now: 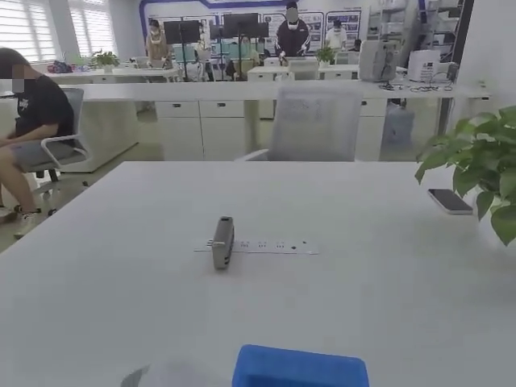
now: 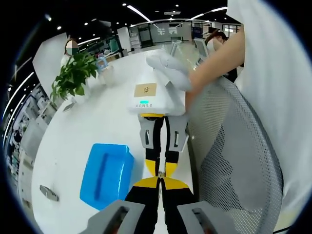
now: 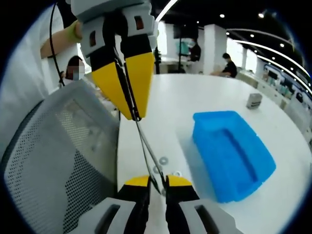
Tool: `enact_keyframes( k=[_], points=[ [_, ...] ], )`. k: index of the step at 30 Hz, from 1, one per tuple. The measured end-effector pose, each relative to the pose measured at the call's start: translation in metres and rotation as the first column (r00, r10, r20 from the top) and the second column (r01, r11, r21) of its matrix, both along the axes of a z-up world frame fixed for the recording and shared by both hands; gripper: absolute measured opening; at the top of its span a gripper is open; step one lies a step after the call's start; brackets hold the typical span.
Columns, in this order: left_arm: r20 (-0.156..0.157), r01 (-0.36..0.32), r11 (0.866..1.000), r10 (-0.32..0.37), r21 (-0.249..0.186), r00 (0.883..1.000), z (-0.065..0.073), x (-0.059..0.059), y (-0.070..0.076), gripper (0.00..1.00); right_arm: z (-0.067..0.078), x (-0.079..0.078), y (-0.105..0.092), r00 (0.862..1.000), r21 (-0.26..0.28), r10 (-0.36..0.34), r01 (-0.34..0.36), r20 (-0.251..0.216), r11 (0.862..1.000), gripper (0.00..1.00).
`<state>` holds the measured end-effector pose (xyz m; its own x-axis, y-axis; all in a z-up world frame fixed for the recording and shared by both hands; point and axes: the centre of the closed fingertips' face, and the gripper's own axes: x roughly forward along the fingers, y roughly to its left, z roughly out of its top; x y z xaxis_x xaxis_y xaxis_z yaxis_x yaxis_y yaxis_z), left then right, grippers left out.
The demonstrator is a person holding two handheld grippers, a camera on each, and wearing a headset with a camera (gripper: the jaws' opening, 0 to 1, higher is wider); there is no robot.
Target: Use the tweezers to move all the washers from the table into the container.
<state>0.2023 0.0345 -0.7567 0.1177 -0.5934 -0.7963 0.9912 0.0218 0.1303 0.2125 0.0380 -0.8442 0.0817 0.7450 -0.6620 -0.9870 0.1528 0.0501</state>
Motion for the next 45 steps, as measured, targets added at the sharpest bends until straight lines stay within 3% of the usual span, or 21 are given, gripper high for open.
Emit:
enact_keyframes(
  k=[6, 17, 19, 21, 24, 27, 28, 31, 34, 35, 36, 38, 40, 41, 42, 43, 44, 45],
  points=[
    [-0.011, 0.017, 1.000, -0.017, 0.019, 1.000, -0.004, 0.001, -0.003, 0.00, -0.004, 0.002, 0.000, 1.000, -0.002, -0.008, 0.008, -0.009, 1.000, 0.08],
    [-0.088, 0.017, 0.999, -0.014, 0.032, 0.996, -0.002, 0.009, -0.013, 0.00, -0.003, 0.003, -0.001, 0.996, 0.019, -0.029, 0.031, -0.090, 0.999, 0.10],
    [-0.103, 0.018, 0.999, -0.012, 0.048, 0.995, -0.004, 0.012, -0.015, 0.00, 0.001, 0.002, -0.001, 0.995, 0.021, -0.024, 0.026, -0.093, 0.999, 0.11],
    [-0.115, 0.018, 0.998, -0.011, 0.058, 0.993, -0.004, 0.013, -0.016, 0.00, 0.012, 0.003, -0.001, 0.997, 0.040, -0.017, 0.020, -0.074, 0.999, 0.10],
    [-0.131, 0.018, 0.998, -0.010, 0.057, 0.991, -0.005, 0.015, -0.019, 0.00, 0.027, 0.005, 0.001, 0.996, 0.073, -0.020, 0.026, -0.085, 0.997, 0.10],
    [-0.154, 0.006, 0.999, 0.001, 0.045, 0.988, -0.008, 0.014, -0.020, 0.00, 0.027, 0.004, 0.001, 0.998, 0.046, 0.001, 0.002, -0.068, 0.999, 0.08],
    [-0.189, -0.013, 1.000, 0.017, 0.023, 0.982, -0.010, 0.010, -0.022, 0.00, 0.023, 0.005, 0.000, 0.999, 0.028, 0.014, -0.013, -0.052, 1.000, 0.04],
    [-0.193, -0.069, 0.998, 0.070, 0.014, 0.979, -0.016, 0.016, -0.017, 0.00, 0.023, 0.009, 0.003, 0.994, 0.066, -0.018, 0.025, -0.106, 0.998, 0.04],
    [-0.192, -0.172, 0.984, 0.161, -0.042, 0.968, -0.015, 0.023, -0.011, 0.10, 0.023, 0.014, 0.000, 0.993, 0.067, -0.043, 0.050, -0.107, 0.996, 0.03],
    [-0.219, -0.220, 0.973, 0.199, -0.072, 0.955, -0.013, 0.023, -0.007, 0.11, 0.023, 0.015, 0.000, 0.992, 0.070, -0.050, 0.059, -0.112, 0.996, 0.03],
    [-0.226, -0.253, 0.962, 0.227, -0.097, 0.947, -0.012, 0.024, -0.005, 0.11, 0.024, 0.015, 0.000, 0.990, 0.077, -0.063, 0.072, -0.122, 0.994, 0.03],
    [-0.234, -0.342, 0.929, 0.304, -0.143, 0.924, -0.010, 0.028, 0.006, 0.14, 0.024, 0.017, -0.002, 0.986, 0.093, -0.099, 0.113, -0.137, 0.989, 0.03],
    [-0.233, -0.434, 0.884, 0.391, -0.176, 0.890, -0.010, 0.032, 0.021, 0.18, 0.023, 0.021, -0.004, 0.978, 0.106, -0.143, 0.160, -0.155, 0.981, 0.03],
    [-0.226, -0.491, 0.847, 0.447, -0.205, 0.865, -0.009, 0.034, 0.031, 0.20, 0.023, 0.022, -0.005, 0.975, 0.109, -0.156, 0.175, -0.160, 0.978, 0.02],
    [-0.229, -0.525, 0.820, 0.479, -0.227, 0.848, -0.007, 0.034, 0.036, 0.22, 0.024, 0.023, -0.007, 0.972, 0.112, -0.169, 0.188, -0.166, 0.976, 0.02],
    [-0.241, -0.578, 0.771, 0.527, -0.266, 0.815, -0.005, 0.034, 0.044, 0.25, 0.024, 0.023, -0.008, 0.967, 0.114, -0.185, 0.206, -0.176, 0.972, 0.02],
    [-0.250, -0.611, 0.736, 0.558, -0.291, 0.791, -0.004, 0.034, 0.050, 0.28, 0.024, 0.024, -0.008, 0.965, 0.115, -0.192, 0.215, -0.181, 0.970, 0.02],
    [-0.266, -0.655, 0.682, 0.598, -0.327, 0.756, -0.002, 0.033, 0.057, 0.32, 0.024, 0.026, -0.009, 0.957, 0.119, -0.213, 0.239, -0.198, 0.964, 0.02]
  ],
)
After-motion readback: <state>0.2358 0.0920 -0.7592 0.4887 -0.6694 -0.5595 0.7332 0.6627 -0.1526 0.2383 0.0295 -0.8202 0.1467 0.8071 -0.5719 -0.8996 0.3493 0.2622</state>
